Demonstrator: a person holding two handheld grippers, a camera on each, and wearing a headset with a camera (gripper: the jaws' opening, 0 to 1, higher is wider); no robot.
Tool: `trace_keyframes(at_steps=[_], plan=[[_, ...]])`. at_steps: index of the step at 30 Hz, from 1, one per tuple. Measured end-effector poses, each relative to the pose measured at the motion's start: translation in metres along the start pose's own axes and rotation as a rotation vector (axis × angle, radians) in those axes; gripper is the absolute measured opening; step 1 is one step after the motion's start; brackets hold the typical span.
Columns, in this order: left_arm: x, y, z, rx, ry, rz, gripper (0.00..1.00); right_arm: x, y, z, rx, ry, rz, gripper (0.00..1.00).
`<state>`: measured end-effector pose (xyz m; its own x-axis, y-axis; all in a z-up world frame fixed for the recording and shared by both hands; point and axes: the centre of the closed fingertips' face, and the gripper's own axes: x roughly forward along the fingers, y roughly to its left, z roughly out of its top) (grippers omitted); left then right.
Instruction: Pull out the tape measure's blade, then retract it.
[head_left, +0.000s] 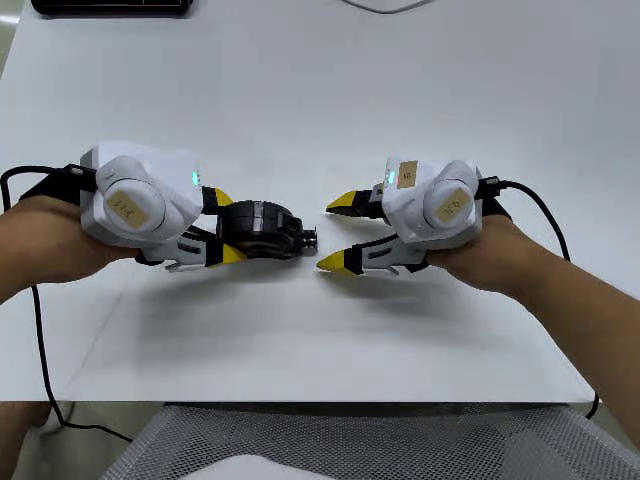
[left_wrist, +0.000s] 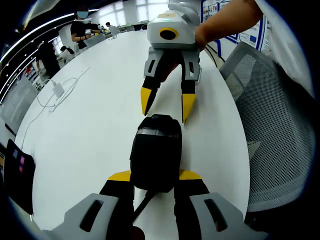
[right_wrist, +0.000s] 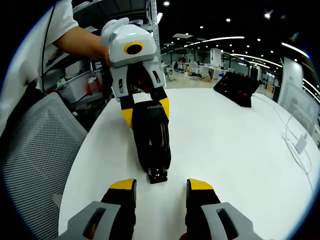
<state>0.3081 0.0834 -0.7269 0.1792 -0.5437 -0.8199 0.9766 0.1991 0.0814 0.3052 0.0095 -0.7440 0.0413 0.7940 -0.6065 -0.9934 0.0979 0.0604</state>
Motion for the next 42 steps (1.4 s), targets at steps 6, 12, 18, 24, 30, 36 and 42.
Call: trace_keyframes(at_steps=[6, 12, 18, 24, 30, 36, 42], plan=[[0.0, 0.0, 0.0, -0.002, -0.001, -0.003, 0.25, 0.005, 0.002, 0.002, -0.029, -0.005, 0.019, 0.3], [0.0, 0.0, 0.0, 0.0, 0.0, -0.003, 0.25, 0.008, 0.003, 0.001, -0.049, -0.002, 0.03, 0.24], [0.0, 0.0, 0.0, 0.0, -0.002, -0.004, 0.25, 0.012, 0.003, 0.001, -0.063, -0.003, 0.044, 0.2], [0.0, 0.0, 0.0, -0.001, -0.001, -0.006, 0.25, 0.015, 0.002, 0.002, -0.075, -0.002, 0.048, 0.17], [0.0, 0.0, 0.0, -0.002, -0.001, -0.007, 0.25, 0.018, 0.002, 0.002, -0.08, -0.002, 0.054, 0.16], [0.0, 0.0, 0.0, -0.002, -0.001, -0.006, 0.25, 0.019, 0.005, 0.003, -0.081, -0.006, 0.067, 0.13], [0.0, 0.0, 0.001, -0.001, -0.002, -0.009, 0.25, 0.02, 0.005, 0.004, -0.096, -0.007, 0.071, 0.12]])
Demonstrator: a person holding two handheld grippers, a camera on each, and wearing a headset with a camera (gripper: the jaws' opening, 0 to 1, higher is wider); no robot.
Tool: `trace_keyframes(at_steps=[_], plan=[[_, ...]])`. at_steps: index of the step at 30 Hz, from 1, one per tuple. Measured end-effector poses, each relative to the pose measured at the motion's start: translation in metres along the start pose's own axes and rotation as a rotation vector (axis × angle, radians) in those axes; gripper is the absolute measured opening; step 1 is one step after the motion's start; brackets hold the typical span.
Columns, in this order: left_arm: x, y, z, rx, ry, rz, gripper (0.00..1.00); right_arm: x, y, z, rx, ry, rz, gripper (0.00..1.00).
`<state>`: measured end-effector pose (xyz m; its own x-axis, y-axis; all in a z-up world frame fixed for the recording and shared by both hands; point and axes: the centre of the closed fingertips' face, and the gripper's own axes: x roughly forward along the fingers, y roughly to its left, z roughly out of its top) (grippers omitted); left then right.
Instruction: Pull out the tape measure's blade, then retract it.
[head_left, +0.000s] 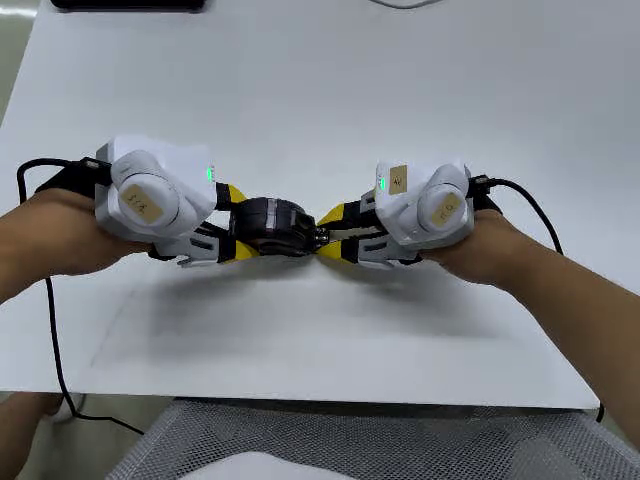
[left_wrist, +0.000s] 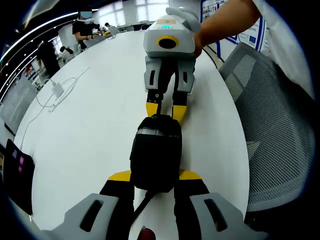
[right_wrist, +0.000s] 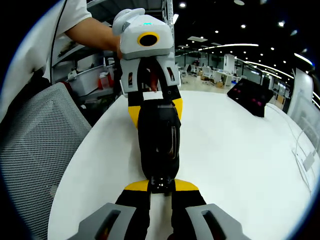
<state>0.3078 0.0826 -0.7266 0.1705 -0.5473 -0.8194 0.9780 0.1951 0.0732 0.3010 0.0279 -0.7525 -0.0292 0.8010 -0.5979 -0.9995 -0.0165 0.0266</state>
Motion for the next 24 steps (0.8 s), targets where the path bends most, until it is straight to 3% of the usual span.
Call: trace_keyframes(at_steps=[24], plan=[[-0.0005, 0.0, -0.0011, 0.0, -0.005, -0.003, 0.25, -0.0018, 0.0015, 0.003, 0.023, 0.014, 0.015, 0.1]])
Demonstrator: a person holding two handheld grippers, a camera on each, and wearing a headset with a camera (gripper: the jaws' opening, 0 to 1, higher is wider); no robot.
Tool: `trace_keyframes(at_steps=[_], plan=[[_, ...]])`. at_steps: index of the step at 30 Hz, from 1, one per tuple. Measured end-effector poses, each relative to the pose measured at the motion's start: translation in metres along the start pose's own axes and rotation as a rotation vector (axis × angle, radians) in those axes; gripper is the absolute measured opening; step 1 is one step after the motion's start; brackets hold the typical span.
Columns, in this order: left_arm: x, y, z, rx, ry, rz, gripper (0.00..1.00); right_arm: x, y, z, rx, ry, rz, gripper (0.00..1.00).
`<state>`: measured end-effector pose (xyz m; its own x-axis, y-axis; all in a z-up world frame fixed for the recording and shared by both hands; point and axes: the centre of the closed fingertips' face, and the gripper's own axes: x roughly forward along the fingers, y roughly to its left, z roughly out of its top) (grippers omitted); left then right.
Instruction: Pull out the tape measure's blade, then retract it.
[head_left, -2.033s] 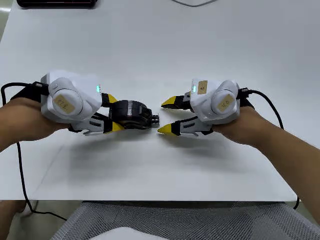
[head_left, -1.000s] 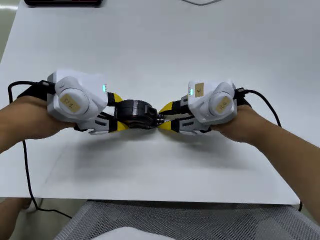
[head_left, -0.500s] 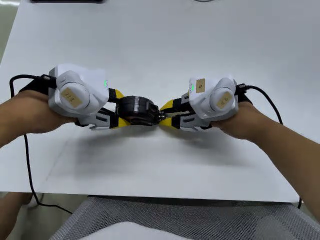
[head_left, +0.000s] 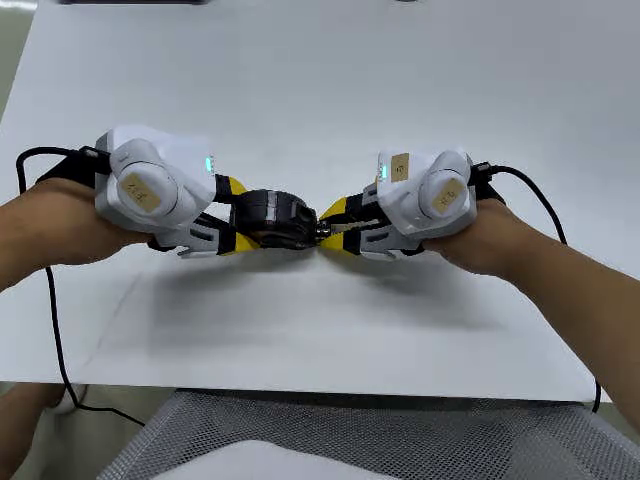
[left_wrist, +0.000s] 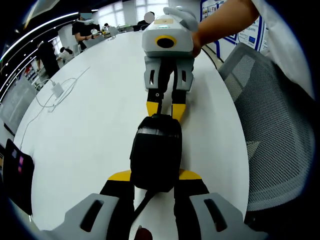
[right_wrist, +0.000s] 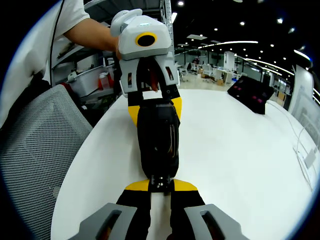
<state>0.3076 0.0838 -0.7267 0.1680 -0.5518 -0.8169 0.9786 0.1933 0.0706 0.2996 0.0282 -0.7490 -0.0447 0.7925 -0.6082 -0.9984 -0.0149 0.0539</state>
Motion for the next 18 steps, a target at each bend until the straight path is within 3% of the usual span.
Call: trace_keyframes(at_steps=[18], plan=[[0.0003, 0.0001, 0.0, 0.0, 0.005, -0.002, 0.25, -0.006, -0.0002, -0.0056, -0.01, 0.021, -0.006, 0.1]])
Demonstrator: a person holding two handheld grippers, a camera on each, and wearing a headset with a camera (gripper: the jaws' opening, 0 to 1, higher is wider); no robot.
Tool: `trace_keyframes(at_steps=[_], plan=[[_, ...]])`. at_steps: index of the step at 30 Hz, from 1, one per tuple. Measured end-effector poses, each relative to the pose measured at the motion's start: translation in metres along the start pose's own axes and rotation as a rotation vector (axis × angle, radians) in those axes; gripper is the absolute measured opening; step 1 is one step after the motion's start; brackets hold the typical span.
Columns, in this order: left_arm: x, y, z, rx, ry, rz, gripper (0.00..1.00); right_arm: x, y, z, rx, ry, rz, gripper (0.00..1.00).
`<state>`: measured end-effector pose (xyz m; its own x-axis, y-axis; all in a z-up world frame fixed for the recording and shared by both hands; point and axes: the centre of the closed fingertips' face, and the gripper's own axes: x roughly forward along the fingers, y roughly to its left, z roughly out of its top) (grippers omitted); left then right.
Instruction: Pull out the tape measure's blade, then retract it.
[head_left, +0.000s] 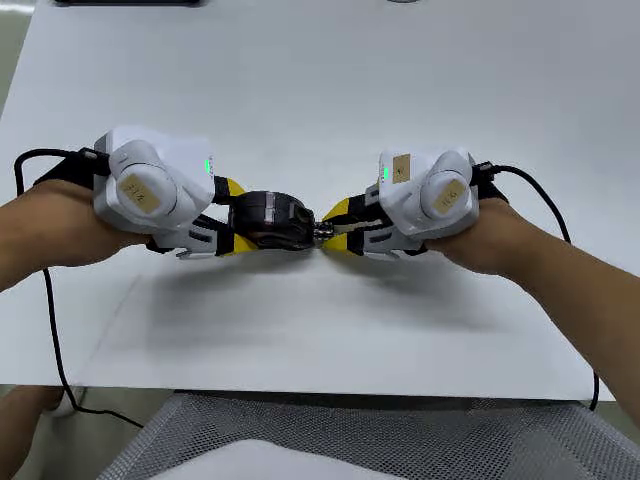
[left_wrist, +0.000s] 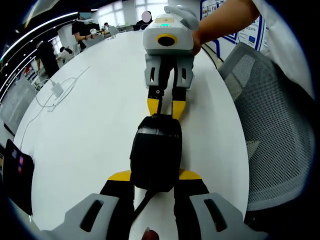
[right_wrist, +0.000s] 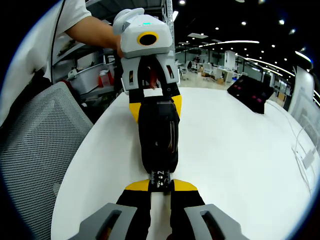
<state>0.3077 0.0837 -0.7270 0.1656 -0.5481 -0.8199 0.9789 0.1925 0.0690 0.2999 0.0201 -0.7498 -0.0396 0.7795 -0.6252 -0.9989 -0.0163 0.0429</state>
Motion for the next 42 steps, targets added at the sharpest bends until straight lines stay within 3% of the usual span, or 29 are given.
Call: trace_keyframes(at_steps=[42], plan=[[0.0, 0.0, 0.0, -0.005, 0.002, 0.002, 0.25, -0.034, -0.003, -0.03, 0.016, 0.048, -0.032, 0.1]])
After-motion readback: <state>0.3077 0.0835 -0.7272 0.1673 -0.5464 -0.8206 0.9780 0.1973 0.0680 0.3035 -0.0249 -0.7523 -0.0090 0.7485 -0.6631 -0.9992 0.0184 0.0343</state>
